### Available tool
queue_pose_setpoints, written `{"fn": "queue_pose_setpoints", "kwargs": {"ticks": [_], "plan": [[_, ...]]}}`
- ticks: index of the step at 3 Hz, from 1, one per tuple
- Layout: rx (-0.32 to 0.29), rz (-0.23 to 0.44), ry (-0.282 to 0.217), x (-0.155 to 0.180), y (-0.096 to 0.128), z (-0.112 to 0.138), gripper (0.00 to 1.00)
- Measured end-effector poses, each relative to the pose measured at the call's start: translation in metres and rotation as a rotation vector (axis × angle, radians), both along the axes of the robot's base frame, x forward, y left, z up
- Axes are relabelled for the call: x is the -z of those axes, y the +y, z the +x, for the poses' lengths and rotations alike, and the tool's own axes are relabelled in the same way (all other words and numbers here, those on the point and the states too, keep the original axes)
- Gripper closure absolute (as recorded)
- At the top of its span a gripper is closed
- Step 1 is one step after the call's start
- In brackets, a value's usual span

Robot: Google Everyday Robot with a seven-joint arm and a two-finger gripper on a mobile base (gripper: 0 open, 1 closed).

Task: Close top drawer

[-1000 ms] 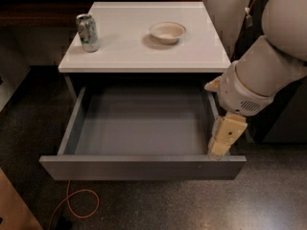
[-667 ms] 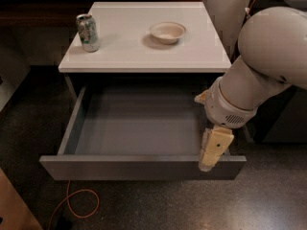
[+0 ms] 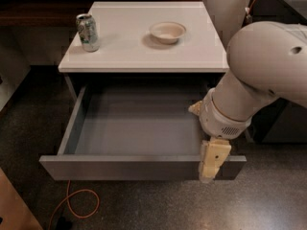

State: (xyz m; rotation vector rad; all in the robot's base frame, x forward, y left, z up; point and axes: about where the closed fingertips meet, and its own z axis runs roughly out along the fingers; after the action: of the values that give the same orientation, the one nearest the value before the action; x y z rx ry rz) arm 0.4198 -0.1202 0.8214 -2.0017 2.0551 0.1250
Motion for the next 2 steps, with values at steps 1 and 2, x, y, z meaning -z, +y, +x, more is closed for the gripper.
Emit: {"fn": "queue_pose_setpoints", "kwargs": {"ticks": [1,2], "plan": [[-0.075,-0.03,0.017,0.031,0.007,-0.013,0.0],[-0.128,-0.055,0.026,0.065,0.016,-0.022,0.12]]}}
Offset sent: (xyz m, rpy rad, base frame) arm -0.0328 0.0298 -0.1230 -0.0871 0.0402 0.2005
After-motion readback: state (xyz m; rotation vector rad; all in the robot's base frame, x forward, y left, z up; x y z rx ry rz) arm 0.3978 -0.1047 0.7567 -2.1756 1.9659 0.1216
